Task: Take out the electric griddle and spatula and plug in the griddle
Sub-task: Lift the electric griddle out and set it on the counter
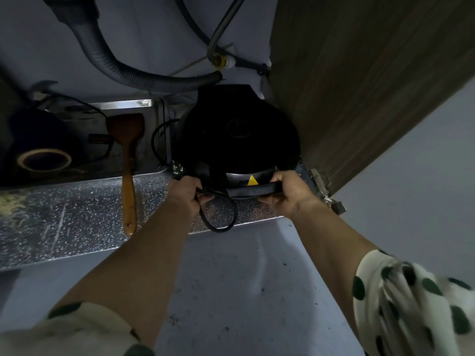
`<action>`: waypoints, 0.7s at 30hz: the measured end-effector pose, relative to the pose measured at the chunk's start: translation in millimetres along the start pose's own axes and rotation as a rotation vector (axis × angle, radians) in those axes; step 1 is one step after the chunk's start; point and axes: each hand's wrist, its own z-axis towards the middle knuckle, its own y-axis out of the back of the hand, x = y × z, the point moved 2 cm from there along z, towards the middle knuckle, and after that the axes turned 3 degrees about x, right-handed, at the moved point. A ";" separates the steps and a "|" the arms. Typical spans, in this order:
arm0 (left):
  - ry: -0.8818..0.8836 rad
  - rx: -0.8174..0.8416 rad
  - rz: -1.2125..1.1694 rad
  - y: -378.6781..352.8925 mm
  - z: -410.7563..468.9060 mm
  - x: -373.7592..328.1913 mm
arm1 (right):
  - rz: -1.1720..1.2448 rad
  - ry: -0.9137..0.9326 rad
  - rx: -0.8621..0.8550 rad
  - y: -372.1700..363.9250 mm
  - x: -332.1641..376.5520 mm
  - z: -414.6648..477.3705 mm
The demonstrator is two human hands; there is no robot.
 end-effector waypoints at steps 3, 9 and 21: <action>-0.027 0.003 -0.012 0.4 0.6 -0.2 | 0.005 0.021 -0.006 -0.5 -0.7 -1.4; -0.035 0.001 -0.025 3.8 -7.1 -1.7 | 0.010 0.037 -0.021 -0.1 -1.5 -11.1; 0.064 -0.007 -0.027 9.7 -122.5 -24.0 | 0.029 -0.074 -0.009 2.8 19.2 -123.8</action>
